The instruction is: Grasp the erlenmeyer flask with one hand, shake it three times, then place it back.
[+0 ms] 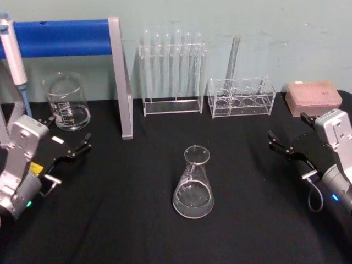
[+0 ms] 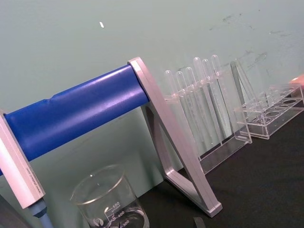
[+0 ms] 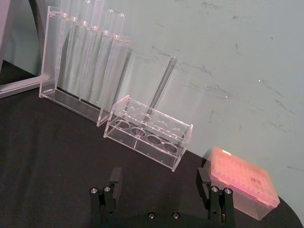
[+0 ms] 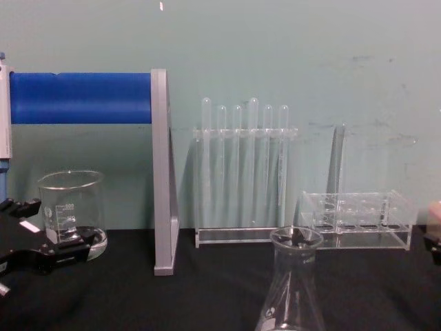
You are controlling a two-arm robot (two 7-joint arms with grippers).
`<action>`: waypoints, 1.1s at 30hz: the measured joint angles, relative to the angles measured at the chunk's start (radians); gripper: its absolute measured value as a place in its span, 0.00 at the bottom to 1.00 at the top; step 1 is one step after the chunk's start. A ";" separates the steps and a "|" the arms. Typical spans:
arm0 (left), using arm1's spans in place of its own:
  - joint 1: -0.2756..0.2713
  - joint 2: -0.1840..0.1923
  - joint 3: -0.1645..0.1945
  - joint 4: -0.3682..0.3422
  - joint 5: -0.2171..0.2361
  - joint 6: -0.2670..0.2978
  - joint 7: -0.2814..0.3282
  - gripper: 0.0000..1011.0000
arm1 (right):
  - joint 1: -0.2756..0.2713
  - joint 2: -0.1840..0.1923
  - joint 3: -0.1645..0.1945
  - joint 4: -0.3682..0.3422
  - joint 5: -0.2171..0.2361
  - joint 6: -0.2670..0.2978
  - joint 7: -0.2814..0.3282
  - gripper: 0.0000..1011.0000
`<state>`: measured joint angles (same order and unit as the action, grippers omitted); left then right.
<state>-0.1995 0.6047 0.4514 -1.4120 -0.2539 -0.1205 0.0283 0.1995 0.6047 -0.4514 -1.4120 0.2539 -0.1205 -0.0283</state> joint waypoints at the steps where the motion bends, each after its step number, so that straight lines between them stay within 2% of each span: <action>1: 0.000 0.000 0.000 0.000 0.000 0.000 0.000 0.99 | 0.000 0.000 0.000 0.000 0.000 0.000 0.000 0.99; 19: 0.000 0.000 0.000 0.000 0.000 0.000 0.000 0.99 | -0.002 -0.002 0.006 0.000 -0.001 -0.002 0.009 0.99; 25: 0.000 0.000 0.000 0.000 0.000 0.000 0.000 0.99 | -0.011 -0.005 0.031 -0.003 0.022 -0.011 0.059 0.99; 33: 0.000 0.000 0.000 0.000 0.000 0.000 0.000 0.99 | -0.049 0.015 0.067 -0.047 0.093 -0.003 0.161 0.99</action>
<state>-0.1996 0.6047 0.4514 -1.4120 -0.2539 -0.1205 0.0283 0.1501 0.6194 -0.3841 -1.4588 0.3471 -0.1234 0.1324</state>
